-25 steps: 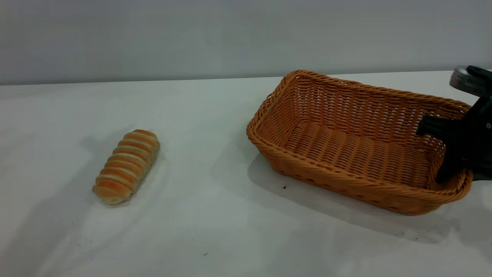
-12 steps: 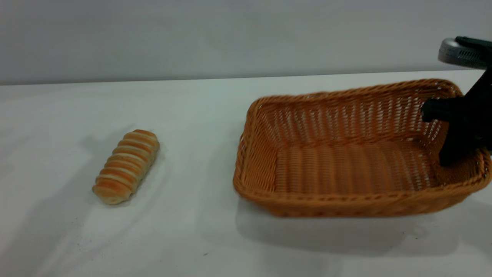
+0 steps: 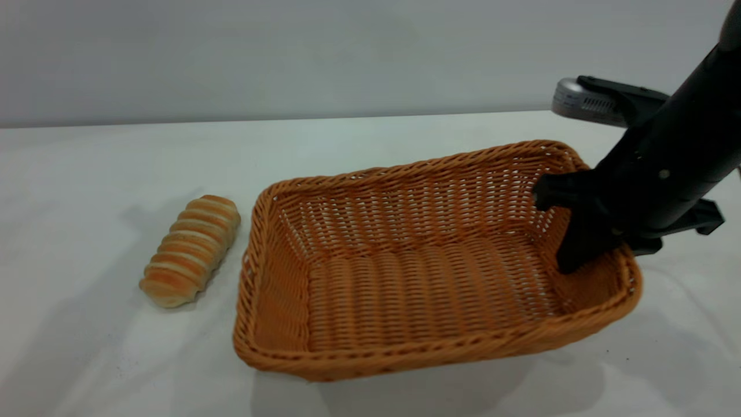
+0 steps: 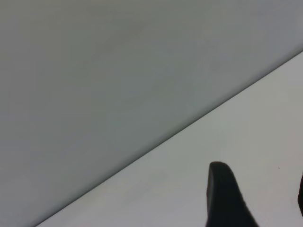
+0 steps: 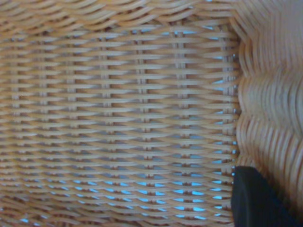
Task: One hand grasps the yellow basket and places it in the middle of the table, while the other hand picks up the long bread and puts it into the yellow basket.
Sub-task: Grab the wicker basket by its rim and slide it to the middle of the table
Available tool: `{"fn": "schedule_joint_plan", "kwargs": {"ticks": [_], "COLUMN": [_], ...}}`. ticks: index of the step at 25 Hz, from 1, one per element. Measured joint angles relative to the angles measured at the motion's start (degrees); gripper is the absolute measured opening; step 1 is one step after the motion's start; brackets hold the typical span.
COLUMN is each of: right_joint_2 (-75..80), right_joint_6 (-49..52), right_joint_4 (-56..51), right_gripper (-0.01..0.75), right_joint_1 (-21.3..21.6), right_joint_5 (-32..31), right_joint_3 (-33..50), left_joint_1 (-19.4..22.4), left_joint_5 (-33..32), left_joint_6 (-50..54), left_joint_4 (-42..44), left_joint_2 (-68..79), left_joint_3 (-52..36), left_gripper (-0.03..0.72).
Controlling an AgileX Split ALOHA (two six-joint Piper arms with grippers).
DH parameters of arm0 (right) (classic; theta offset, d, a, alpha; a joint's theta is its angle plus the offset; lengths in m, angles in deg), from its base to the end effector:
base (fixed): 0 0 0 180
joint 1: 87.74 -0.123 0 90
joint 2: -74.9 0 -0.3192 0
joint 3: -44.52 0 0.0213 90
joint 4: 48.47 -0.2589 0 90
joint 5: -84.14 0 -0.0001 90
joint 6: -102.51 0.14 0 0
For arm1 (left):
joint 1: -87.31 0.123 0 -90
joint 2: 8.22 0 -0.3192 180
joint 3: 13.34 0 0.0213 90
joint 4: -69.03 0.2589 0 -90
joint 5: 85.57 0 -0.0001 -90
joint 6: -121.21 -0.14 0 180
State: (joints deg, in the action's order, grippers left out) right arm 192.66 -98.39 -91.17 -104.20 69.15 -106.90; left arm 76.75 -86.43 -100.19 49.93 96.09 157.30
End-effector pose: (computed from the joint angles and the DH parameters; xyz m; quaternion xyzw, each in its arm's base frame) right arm 0.3408 0.1264 0.0744 0.0199 0.9769 0.1440 0.1568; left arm 0.4442 -0.0835 0.2898 0.2391 0.8062 0.0533 0.5385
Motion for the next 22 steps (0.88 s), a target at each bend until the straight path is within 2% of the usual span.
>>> {"fn": "schedule_joint_plan", "kwargs": {"ticks": [9,16,22], "right_joint_2": [1.7,5.4,7.4], "right_joint_6": [-2.8,-11.9,-19.5], "right_joint_4": [-12.4,-21.7,-31.2], "right_gripper": [0.051,0.051,0.051], "right_joint_1": [-0.2,-3.5,-4.2], "right_joint_5": [2.8,3.0,2.8], "right_joint_3": [-0.7,-1.7,-2.3], "left_joint_1": [0.0,0.0,0.0], "left_joint_5": [-0.3,-0.3,-0.4], "left_joint_6": [0.1,0.1,0.1], "left_joint_4": [0.0,0.0,0.0], "left_joint_2": [0.0,0.0,0.0], "left_joint_3": [0.0,0.0,0.0], "left_gripper": [0.449,0.449,0.449]}}
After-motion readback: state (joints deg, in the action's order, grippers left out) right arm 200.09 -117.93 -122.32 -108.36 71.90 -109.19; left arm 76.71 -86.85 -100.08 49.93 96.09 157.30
